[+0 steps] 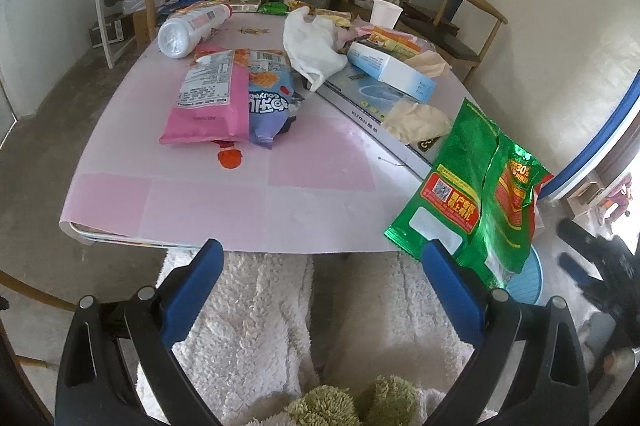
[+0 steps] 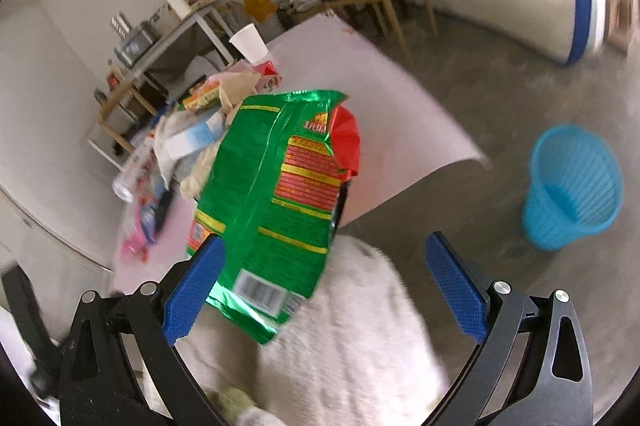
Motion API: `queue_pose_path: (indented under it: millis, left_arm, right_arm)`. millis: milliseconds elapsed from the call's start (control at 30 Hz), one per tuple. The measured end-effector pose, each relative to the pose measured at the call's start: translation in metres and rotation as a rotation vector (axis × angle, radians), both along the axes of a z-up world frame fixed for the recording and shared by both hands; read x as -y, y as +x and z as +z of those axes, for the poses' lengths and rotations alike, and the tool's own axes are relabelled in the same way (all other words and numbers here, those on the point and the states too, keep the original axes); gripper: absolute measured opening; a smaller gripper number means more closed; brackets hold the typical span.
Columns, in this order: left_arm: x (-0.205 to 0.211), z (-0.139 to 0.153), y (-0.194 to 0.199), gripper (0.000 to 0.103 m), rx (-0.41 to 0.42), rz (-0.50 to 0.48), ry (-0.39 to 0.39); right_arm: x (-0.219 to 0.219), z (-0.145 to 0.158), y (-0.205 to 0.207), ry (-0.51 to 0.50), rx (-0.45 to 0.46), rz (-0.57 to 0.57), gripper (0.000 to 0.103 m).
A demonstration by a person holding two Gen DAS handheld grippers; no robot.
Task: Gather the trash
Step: 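Grasp the green chip bag with the right gripper while the left gripper grasps the pink snack bag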
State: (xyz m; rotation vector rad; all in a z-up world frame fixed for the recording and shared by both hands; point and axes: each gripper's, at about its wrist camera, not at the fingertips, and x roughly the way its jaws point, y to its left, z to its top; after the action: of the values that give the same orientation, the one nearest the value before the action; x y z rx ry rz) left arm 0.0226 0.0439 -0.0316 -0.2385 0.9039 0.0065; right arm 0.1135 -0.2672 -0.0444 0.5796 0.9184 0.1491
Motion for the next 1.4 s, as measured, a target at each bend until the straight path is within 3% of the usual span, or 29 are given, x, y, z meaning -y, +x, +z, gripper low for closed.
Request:
queue_pose_path:
  millis: [100,300,467,567,833,1033,1233,1333,1400]
  left_arm:
    - [0.0,0.0,0.001,0.097,0.016,-0.005,-0.011]
    - [0.004,-0.003,0.005,0.097,0.029,-0.021,-0.014]
    - [0.01,-0.006,0.01,0.097,0.032,-0.044,-0.004]
    - [0.014,-0.008,0.014,0.097,0.032,-0.059,-0.003]
    - [0.014,-0.007,0.024,0.093,0.062,-0.074,-0.002]
    - [-0.043,0.007,0.053,0.092,0.131,0.112,0.094]
    - [-0.118,-0.004,0.076,0.081,0.058,0.299,-0.057]
    - [-0.141,-0.019,0.085,0.072,0.018,0.343,-0.08]
    - [-0.146,-0.03,0.093,0.059,-0.015,0.342,-0.086]
  right_arm:
    - [0.009,-0.023,0.015,0.143,-0.068,0.012,0.094]
    - [0.009,-0.054,0.034,0.304,-0.172,0.079,0.072]
    - [0.012,-0.068,0.035,0.437,-0.218,0.111,0.025]
    - [0.019,-0.068,0.03,0.5,-0.218,0.119,0.01]
    - [0.036,-0.061,0.013,0.507,-0.19,0.11,0.002]
    - [0.036,-0.061,0.016,0.481,-0.165,0.097,0.001]
    - [0.037,-0.066,0.022,0.477,-0.163,0.087,0.001]
    - [0.035,-0.067,0.024,0.474,-0.166,0.094,0.001]
    - [0.034,-0.067,0.025,0.472,-0.171,0.098,0.001]
